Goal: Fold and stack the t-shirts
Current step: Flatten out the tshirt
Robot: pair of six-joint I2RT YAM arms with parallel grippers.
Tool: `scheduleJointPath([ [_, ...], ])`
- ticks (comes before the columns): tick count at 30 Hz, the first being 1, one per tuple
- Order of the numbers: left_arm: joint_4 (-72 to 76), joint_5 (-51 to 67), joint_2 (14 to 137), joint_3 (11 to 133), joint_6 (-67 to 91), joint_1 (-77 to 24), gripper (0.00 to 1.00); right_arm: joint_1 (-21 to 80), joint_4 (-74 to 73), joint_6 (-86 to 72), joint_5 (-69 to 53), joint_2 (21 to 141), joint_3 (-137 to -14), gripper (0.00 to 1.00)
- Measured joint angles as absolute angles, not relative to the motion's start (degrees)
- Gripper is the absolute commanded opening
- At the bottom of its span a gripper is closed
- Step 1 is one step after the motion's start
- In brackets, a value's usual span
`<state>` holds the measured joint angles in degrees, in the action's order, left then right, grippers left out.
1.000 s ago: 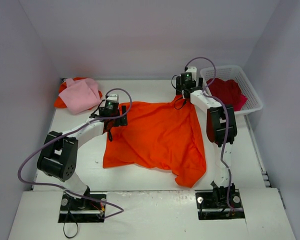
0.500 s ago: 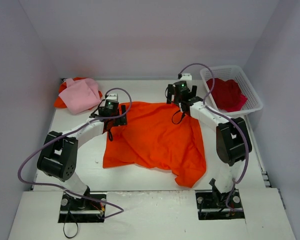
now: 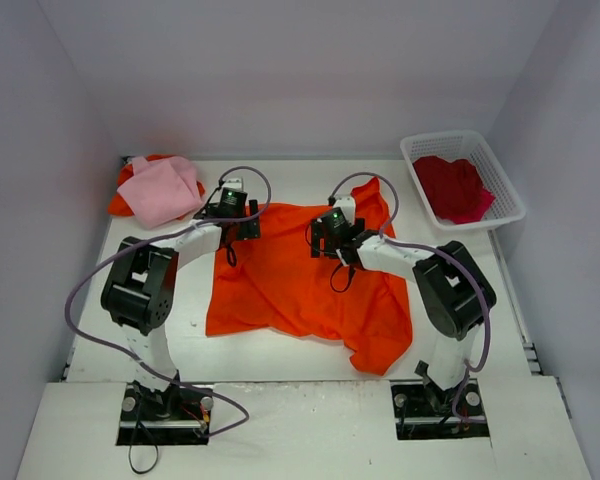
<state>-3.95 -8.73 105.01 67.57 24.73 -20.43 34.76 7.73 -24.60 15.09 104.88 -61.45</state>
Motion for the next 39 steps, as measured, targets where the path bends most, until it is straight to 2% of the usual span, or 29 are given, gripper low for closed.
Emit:
scheduleJointPath([
  [8, -3.7, -9.1, 109.3, 69.5, 24.7, -19.0, 0.79, 35.8, 9.7, -25.8, 14.6, 104.9, -58.8, 0.83],
  [12, -3.6, -9.1, 109.4, 70.9, 24.7, -17.3, 0.79, 36.7, 10.3, -26.4, 14.5, 104.9, -57.8, 0.77],
  [23, -2.9, -8.8, 109.8, 72.3, 23.9, -13.4, 0.79, 39.5, 16.0, -27.1, 17.0, 107.1, -57.0, 0.77],
  [39, 0.4, -5.2, 112.9, 72.9, 24.7, -12.3, 0.73, 42.1, 20.5, -27.1, 20.4, 109.4, -57.3, 0.77],
])
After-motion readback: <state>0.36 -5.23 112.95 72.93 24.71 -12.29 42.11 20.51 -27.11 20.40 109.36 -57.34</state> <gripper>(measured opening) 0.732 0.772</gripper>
